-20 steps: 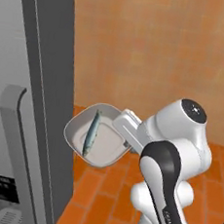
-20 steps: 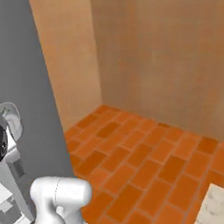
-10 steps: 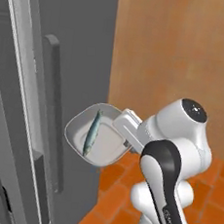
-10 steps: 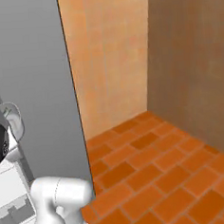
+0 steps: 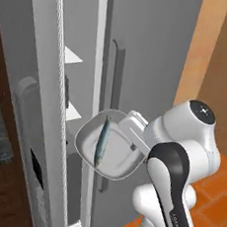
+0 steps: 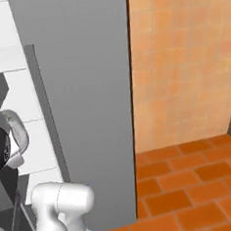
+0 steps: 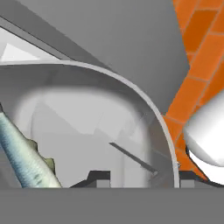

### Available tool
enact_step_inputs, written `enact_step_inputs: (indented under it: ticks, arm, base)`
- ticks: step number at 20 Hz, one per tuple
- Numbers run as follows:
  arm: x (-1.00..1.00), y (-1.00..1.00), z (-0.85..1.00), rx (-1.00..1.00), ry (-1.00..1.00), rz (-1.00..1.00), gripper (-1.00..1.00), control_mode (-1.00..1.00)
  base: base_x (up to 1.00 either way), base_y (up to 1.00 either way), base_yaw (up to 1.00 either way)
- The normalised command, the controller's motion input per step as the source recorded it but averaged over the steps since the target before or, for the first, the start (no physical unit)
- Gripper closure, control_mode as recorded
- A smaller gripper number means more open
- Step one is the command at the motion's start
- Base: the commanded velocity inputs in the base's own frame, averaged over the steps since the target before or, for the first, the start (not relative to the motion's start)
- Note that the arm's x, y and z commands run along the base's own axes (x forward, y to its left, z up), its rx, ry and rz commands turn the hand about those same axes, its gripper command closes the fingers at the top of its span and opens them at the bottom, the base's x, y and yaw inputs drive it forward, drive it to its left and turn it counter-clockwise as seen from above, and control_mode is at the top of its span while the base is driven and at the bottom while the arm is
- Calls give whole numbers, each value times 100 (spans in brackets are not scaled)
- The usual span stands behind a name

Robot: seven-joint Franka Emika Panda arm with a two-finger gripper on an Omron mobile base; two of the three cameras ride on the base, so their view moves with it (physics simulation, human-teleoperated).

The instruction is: Take the meat container that has the fish and place it on the second highest rack of the freezer. Then take the vegetable container that has the sweet potatos and place it on the highest rack of the freezer.

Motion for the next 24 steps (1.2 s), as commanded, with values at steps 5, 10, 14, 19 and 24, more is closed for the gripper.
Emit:
enact_step_inputs:
  ticks: [5,10,14,19,24]
  arm:
    - [0,0,0,0,0,0,100,100]
    - [0,0,0,0,0,0,100,100]
    - [0,-12,4,2,0,4,100,-100]
    - [-24,-54,23,9,-5,16,100,-100]
    - [11,-5,30,9,-2,5,100,-100]
  base:
    - [41,-4,53]
    - [-18,-50,21]
    - [0,-36,12]
    - [0,0,0]
    - [0,0,0]
